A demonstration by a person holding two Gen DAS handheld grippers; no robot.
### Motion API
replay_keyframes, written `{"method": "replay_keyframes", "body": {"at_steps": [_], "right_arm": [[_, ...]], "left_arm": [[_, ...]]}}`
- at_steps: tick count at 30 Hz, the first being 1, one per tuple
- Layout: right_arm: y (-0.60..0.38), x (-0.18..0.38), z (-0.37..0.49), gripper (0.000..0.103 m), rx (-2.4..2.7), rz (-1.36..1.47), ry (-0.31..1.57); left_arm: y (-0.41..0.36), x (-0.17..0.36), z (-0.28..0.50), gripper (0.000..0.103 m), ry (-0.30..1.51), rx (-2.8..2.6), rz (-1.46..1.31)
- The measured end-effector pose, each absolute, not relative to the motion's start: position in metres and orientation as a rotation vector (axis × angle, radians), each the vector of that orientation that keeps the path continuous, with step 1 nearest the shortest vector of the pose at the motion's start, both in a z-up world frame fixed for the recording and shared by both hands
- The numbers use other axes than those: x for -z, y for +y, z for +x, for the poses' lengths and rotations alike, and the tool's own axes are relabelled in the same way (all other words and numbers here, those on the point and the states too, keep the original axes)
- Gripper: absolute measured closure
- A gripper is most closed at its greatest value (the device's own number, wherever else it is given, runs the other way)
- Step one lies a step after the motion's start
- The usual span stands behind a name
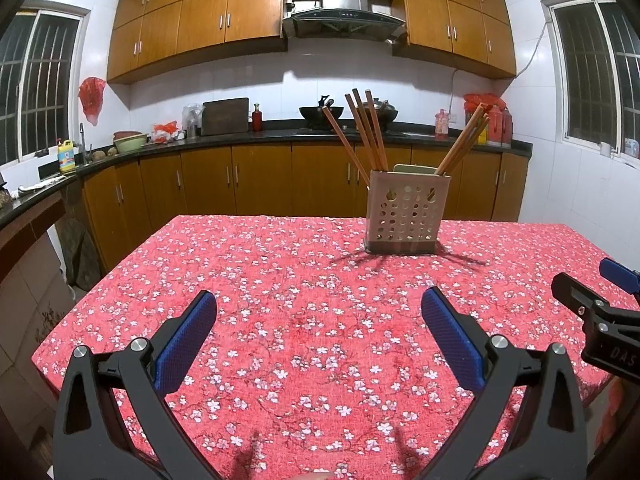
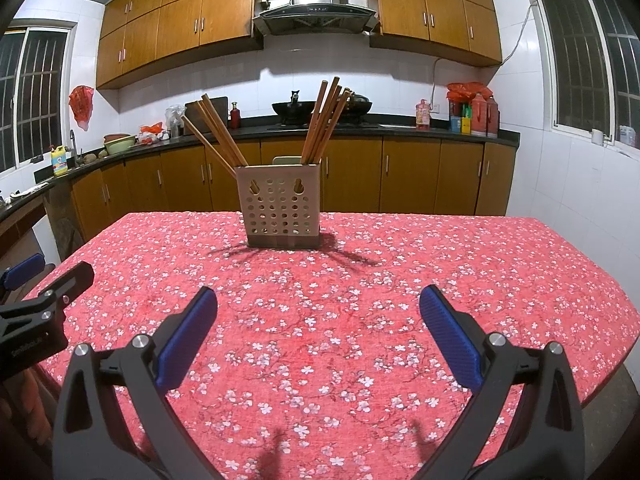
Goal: Organize utensils
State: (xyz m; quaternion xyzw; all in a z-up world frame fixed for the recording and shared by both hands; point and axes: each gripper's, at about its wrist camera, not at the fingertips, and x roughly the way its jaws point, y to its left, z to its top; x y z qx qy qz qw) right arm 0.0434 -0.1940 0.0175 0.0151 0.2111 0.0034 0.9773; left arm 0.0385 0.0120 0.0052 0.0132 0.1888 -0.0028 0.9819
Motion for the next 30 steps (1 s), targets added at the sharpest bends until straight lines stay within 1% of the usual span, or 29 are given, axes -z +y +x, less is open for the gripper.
{"method": "replay_keyframes", "body": {"at_steps": [30], "right_arm": [[-0.1951, -0.0142, 0.0443, 0.004, -0.013, 0.031, 0.432]], "left_arm": [[0.0166, -0.0068, 0.0426, 0.002, 0.393, -0.003, 0.022]]}}
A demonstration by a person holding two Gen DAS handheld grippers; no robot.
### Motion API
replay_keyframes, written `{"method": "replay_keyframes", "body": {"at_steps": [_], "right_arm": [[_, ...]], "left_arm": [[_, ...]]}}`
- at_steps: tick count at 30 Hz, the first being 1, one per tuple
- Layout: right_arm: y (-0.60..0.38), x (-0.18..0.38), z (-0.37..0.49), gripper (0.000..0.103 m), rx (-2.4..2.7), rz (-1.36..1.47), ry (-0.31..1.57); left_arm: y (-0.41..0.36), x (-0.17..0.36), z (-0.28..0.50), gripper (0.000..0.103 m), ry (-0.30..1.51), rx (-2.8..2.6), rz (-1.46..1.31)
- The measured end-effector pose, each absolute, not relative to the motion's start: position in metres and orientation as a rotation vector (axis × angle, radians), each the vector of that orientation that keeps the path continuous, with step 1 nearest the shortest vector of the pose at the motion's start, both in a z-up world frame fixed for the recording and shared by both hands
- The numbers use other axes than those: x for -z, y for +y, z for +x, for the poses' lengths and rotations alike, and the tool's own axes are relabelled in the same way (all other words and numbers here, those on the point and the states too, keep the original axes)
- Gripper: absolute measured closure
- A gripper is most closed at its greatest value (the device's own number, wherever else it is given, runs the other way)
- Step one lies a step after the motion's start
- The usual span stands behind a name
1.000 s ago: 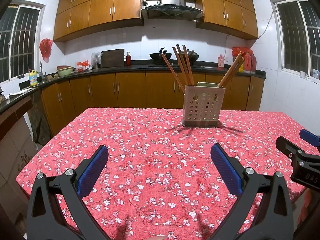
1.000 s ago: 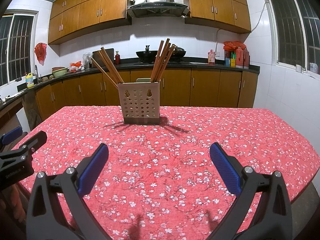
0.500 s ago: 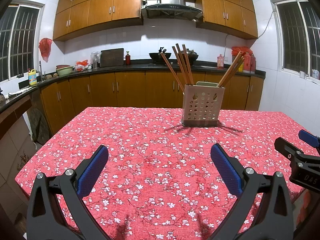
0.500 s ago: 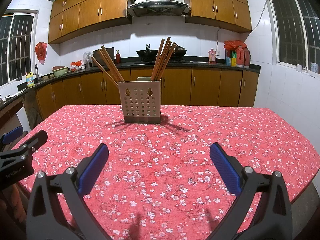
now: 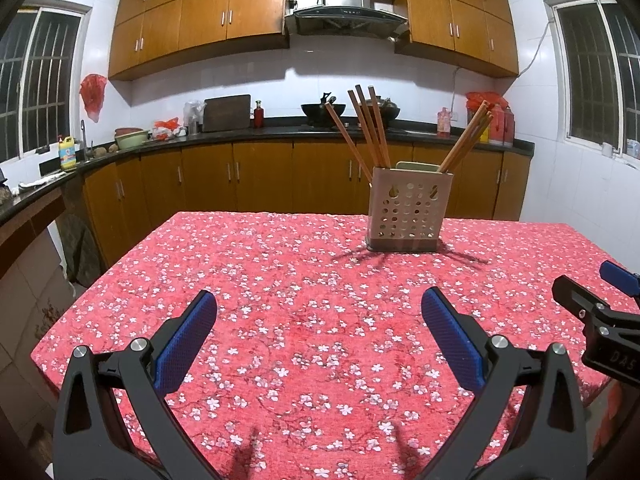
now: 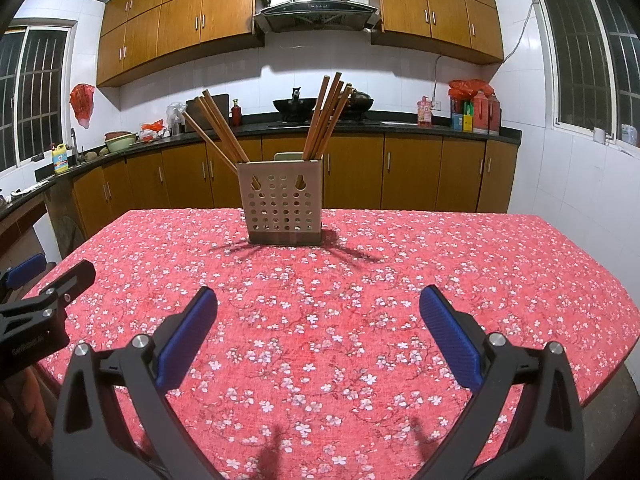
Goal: Organize utensils
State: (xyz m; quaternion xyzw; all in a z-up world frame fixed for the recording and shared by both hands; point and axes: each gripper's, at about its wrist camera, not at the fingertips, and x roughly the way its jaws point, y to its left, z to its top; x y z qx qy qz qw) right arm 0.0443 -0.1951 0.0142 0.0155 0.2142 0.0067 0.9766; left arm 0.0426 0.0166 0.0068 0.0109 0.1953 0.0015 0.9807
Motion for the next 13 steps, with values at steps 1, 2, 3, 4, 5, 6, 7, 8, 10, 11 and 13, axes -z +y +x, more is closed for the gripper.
{"method": "replay_keyframes", "body": {"at_steps": [1, 2, 3, 4, 5, 6, 7, 8, 10, 11, 13], "right_arm": [[-0.1953, -0.0143, 0.0444, 0.004, -0.014, 0.031, 0.432], [-0.1955, -0.0144, 0.0444, 0.004, -0.013, 0.032, 0.432], [-0.1949, -0.014, 0.0441, 0.004, -0.013, 0.032, 0.432], [-0.1958, -0.0145, 0.0445, 0.004, -0.014, 0.032, 0.432], [-0.1959, -0.0145, 0.0445, 0.004, -0.014, 0.032, 0.432], [-0.1954, -0.0142, 0.0441, 0.004, -0.013, 0.032, 0.432], [-0.1962, -0.0146, 0.0445, 0.004, -0.014, 0.032, 0.432], [-0.1949, -0.014, 0.0438, 0.004, -0.014, 0.032, 0.432], [-0.1963, -0.0139, 0.0444, 0.004, -0.014, 0.032, 0.432], [-0.1965, -0.014, 0.0444, 0.004, -0.014, 0.032, 0.433], [-0.1965, -0.014, 0.0444, 0.004, -0.015, 0.032, 0.433]], "left_arm": [[0.0165, -0.0071, 0.0417, 0.002, 0.39, -0.006, 0.025], [0.0164, -0.0074, 0.0412, 0.002, 0.389, -0.006, 0.027], [0.0169, -0.0075, 0.0419, 0.002, 0.389, -0.007, 0.027], [0.017, -0.0078, 0.042, 0.002, 0.389, -0.009, 0.027], [0.017, -0.008, 0.0419, 0.002, 0.389, -0.01, 0.027], [0.0174, -0.0084, 0.0421, 0.002, 0.39, -0.01, 0.027], [0.0179, -0.0088, 0.0419, 0.002, 0.391, -0.012, 0.026], [0.0181, -0.009, 0.0416, 0.002, 0.392, -0.012, 0.025], [0.0187, -0.0094, 0.0423, 0.002, 0.392, -0.01, 0.024], [0.0187, -0.0095, 0.0423, 0.002, 0.393, -0.009, 0.023], [0.0195, -0.0097, 0.0438, 0.002, 0.396, -0.008, 0.022]]}}
